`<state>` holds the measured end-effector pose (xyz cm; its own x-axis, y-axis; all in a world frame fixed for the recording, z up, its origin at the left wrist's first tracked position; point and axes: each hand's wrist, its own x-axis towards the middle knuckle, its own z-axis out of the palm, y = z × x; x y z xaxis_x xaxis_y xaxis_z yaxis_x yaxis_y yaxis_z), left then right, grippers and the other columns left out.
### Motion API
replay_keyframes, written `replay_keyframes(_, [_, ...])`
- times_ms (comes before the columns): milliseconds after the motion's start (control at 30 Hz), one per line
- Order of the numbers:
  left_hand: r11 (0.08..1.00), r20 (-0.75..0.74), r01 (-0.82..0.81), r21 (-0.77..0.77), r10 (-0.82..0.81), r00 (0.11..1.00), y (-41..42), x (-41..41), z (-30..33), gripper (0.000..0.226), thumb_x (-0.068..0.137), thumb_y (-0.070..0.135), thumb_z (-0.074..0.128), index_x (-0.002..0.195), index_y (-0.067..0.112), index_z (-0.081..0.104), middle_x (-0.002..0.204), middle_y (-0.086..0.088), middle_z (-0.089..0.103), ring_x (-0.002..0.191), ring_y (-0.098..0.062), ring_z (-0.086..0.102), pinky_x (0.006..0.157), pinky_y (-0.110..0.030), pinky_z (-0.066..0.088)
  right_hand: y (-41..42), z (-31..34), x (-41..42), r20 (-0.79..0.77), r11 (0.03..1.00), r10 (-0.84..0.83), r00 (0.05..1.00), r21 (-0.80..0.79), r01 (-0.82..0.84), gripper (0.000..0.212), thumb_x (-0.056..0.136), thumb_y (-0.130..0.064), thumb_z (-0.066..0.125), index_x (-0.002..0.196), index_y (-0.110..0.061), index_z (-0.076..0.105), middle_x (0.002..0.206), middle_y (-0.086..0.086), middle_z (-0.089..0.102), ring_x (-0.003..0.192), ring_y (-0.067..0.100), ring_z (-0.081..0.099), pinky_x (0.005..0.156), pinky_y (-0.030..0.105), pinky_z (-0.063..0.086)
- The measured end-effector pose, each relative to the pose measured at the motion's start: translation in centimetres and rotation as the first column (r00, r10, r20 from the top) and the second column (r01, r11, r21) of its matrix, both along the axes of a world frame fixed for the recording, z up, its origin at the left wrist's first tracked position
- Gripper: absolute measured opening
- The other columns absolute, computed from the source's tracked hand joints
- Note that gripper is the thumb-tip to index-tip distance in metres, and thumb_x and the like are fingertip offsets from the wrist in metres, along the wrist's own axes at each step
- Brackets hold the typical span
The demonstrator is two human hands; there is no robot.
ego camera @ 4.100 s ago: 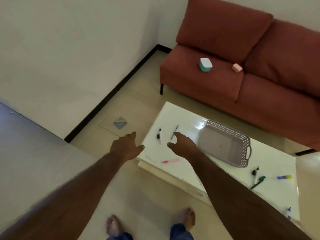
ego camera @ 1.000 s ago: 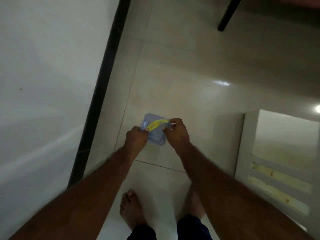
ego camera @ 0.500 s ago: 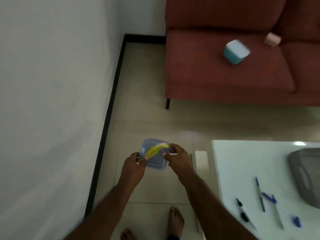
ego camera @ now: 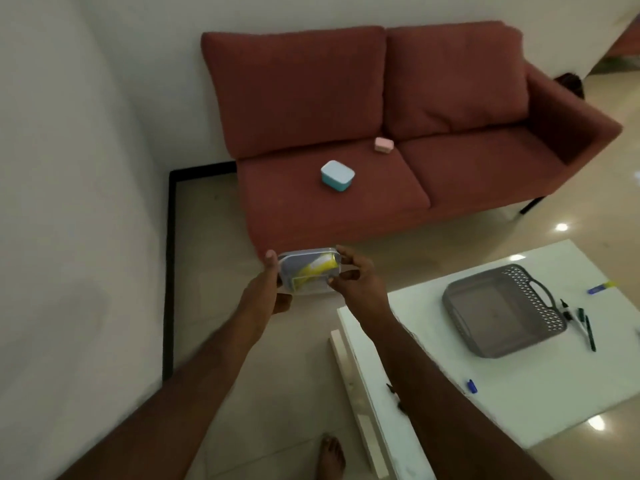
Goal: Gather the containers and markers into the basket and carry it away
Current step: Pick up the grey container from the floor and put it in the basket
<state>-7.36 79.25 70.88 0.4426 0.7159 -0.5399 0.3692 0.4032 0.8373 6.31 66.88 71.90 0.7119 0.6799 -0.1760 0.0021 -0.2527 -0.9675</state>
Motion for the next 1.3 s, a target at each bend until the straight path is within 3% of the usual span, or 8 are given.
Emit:
replay_keyframes(133, [0.99, 0.194, -0.008, -0.14, 0.036, 0.98, 0.0, 4.9, 2.9, 0.064, 0.083, 0.076, 0.045, 0.114, 0.024, 0.064, 0.105, -0.006, 0.074, 0.092, -0.026, 0.073, 0.077, -0.038, 0.06, -2.4, 2.3, 2.8, 0.011, 0.994, -0.067, 0.998, 0.091, 0.066, 0.057, 0.076, 0.005, 0.072, 0.114, -0.037, 0.068, 0.118, 0.009, 0.062, 0.09, 0.011, 0.062, 0.081, 0.023, 0.054])
replay_keyframes(300, [0.994, 0.223, 0.068, -0.081, -0.048, 0.974, 0.5, 10.5, 3.9, 0.013, 0.09, 0.028, 0.068, 0.099, 0.019, 0.068, 0.108, -0.009, 0.069, 0.091, -0.019, 0.067, 0.074, -0.035, 0.058, -4.0, 3.3, 5.5, -0.078, 0.962, -0.186, 0.979, 0.187, 0.198, 0.052, 0.082, 0.009, 0.067, 0.102, -0.038, 0.072, 0.117, 0.018, 0.064, 0.107, 0.026, 0.065, 0.085, 0.031, 0.057])
replay_keyframes(467, [0.979, 0.313, 0.204, -0.026, -0.186, 0.931, 2.7, 14.5, 3.8, 0.035, 0.083, 0.011, 0.072, 0.115, 0.022, 0.061, 0.115, -0.006, 0.068, 0.102, -0.023, 0.068, 0.075, -0.034, 0.055, -3.6, 3.4, 7.4, -0.186, 0.91, -0.286, 0.94, 0.254, 0.327, 0.041, 0.085, 0.014, 0.06, 0.113, -0.014, 0.07, 0.114, 0.009, 0.072, 0.108, 0.02, 0.068, 0.083, 0.026, 0.055])
replay_keyframes(600, [0.928, 0.276, 0.373, 0.013, -0.362, 0.89, 4.3, 16.6, 3.4, 0.05, 0.079, 0.015, 0.078, 0.124, 0.016, 0.055, 0.117, -0.006, 0.067, 0.103, -0.024, 0.068, 0.089, -0.043, 0.057, -2.7, 3.0, 8.0, -0.29, 0.848, -0.379, 0.879, 0.271, 0.455, 0.043, 0.089, 0.014, 0.046, 0.116, -0.011, 0.068, 0.115, 0.01, 0.071, 0.112, 0.024, 0.066, 0.093, 0.035, 0.055])
replay_keyframes(700, [0.838, 0.298, 0.541, -0.07, -0.5, 0.813, 5.7, 17.1, 2.7, 0.049, 0.082, 0.021, 0.078, 0.124, 0.024, 0.053, 0.12, -0.001, 0.066, 0.102, -0.024, 0.069, 0.076, -0.042, 0.061, -1.5, 2.6, 7.6, -0.292, 0.789, -0.523, 0.801, 0.191, 0.584, 0.025, 0.093, -0.007, 0.061, 0.115, -0.019, 0.067, 0.111, 0.005, 0.071, 0.109, 0.024, 0.067, 0.091, 0.037, 0.056])
replay_keyframes(867, [0.713, 0.296, 0.697, -0.075, -0.651, 0.698, 6.5, 18.7, 1.2, 0.045, 0.085, 0.026, 0.074, 0.125, 0.026, 0.054, 0.118, 0.002, 0.064, 0.097, -0.021, 0.071, 0.072, -0.035, 0.061, -1.2, 1.7, 6.4, -0.255, 0.74, -0.654, 0.713, -0.016, 0.673, 0.035, 0.088, -0.027, 0.073, 0.121, -0.025, 0.062, 0.113, 0.003, 0.069, 0.106, 0.022, 0.068, 0.088, 0.039, 0.059])
replay_keyframes(1067, [0.556, 0.298, 0.823, -0.119, -0.77, 0.564, 3.3, 21.0, -0.8, 0.05, 0.091, 0.027, 0.067, 0.137, 0.02, 0.049, 0.122, -0.003, 0.063, 0.105, -0.024, 0.068, 0.073, -0.03, 0.06, -4.1, 0.8, 5.6, -0.392, 0.614, -0.758, 0.521, -0.159, 0.773, 0.039, 0.085, -0.029, 0.077, 0.119, -0.032, 0.06, 0.099, 0.008, 0.074, 0.087, 0.026, 0.074, 0.066, 0.038, 0.061])
replay_keyframes(1300, [0.449, 0.13, 0.894, -0.003, -0.886, 0.445, 0.0, 24.0, -2.7, 0.041, 0.093, 0.023, 0.066, 0.131, 0.027, 0.051, 0.103, 0.006, 0.066, 0.096, -0.018, 0.067, 0.073, -0.03, 0.059, -7.6, -1.7, 6.6, -0.373, 0.53, -0.821, 0.432, -0.215, 0.82, 0.047, 0.086, -0.028, 0.075, 0.128, -0.022, 0.055, 0.106, 0.012, 0.072, 0.09, 0.03, 0.073, 0.07, 0.041, 0.062])
